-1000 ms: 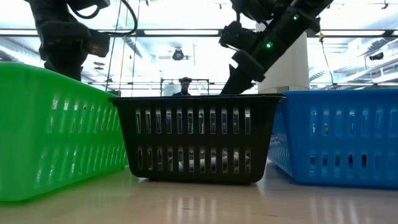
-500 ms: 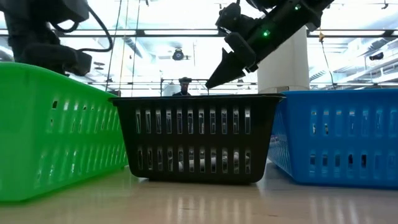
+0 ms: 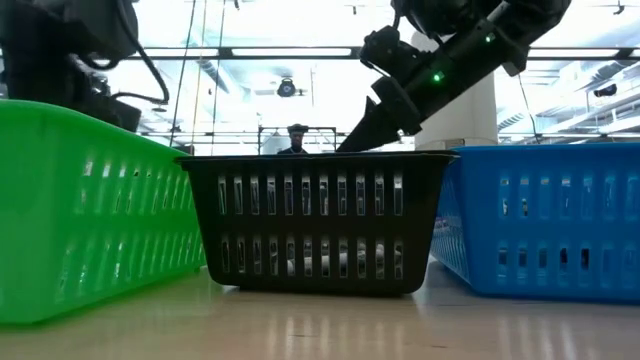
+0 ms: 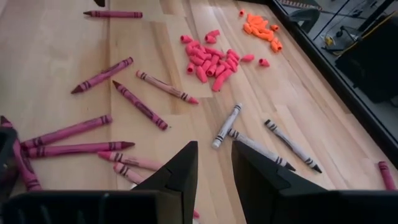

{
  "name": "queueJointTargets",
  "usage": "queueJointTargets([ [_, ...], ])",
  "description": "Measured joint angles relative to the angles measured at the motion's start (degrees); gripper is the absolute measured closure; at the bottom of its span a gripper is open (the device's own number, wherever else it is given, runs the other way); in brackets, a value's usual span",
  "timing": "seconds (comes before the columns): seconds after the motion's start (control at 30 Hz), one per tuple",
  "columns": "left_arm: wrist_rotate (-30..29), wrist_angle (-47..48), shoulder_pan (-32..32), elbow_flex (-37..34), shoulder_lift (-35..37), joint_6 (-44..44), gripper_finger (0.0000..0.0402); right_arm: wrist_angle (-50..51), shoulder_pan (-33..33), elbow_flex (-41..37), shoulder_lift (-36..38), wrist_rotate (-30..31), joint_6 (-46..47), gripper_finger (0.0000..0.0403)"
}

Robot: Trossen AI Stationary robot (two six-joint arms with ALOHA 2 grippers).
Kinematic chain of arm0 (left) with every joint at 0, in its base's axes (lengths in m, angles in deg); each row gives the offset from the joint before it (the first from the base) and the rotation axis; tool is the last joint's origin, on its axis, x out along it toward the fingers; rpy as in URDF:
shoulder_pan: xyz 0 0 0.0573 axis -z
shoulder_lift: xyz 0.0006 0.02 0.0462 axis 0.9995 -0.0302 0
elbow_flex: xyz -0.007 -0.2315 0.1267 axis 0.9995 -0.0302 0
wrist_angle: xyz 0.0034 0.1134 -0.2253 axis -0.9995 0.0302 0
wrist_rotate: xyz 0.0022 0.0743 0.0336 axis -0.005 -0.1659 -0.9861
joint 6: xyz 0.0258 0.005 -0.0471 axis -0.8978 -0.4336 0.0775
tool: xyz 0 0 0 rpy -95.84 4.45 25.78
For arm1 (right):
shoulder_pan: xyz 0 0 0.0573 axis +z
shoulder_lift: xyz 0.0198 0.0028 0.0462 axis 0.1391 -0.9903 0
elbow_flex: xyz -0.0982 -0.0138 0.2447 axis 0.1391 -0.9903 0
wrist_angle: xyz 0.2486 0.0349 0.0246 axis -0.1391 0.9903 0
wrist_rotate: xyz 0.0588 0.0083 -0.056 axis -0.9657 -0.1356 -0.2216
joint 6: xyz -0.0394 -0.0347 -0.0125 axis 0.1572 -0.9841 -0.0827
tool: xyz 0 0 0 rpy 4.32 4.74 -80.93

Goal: Sort crayons
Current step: Put the red crayon into the green bin

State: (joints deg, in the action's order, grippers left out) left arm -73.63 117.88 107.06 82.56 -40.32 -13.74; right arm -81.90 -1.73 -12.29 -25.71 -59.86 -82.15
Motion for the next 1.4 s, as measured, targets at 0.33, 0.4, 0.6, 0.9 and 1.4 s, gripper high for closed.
queueJointTargets([
  [0.33,0.9,0.0,0.0,0.0,-5.7,2.3,0.0244,-1.8,-0.1,-0.4,0.0,-1.4,-0.5,0.0296],
  [0.4,0.9,-0.2,0.0,0.0,-6.2,2.5,0.0244,-1.9,-0.1,-0.4,0.0,-1.4,-0.5,0.0296],
  [0.6,0.9,-0.3,0.0,0.0,-7.3,3.2,0.0244,-2.1,-0.1,-0.4,0.0,-1.9,-0.5,0.0296],
  [0.9,0.4,-0.5,-0.1,0.0,-7.3,4.2,0.0244,-2.6,0.0,-0.4,0.0,-2.9,-0.5,0.0296],
  [1.4,1.8,-7.3,-0.1,-4.2,-7.2,5.2,0.0255,-3.0,0.5,-0.4,0.0,-2.9,-0.8,0.0296],
])
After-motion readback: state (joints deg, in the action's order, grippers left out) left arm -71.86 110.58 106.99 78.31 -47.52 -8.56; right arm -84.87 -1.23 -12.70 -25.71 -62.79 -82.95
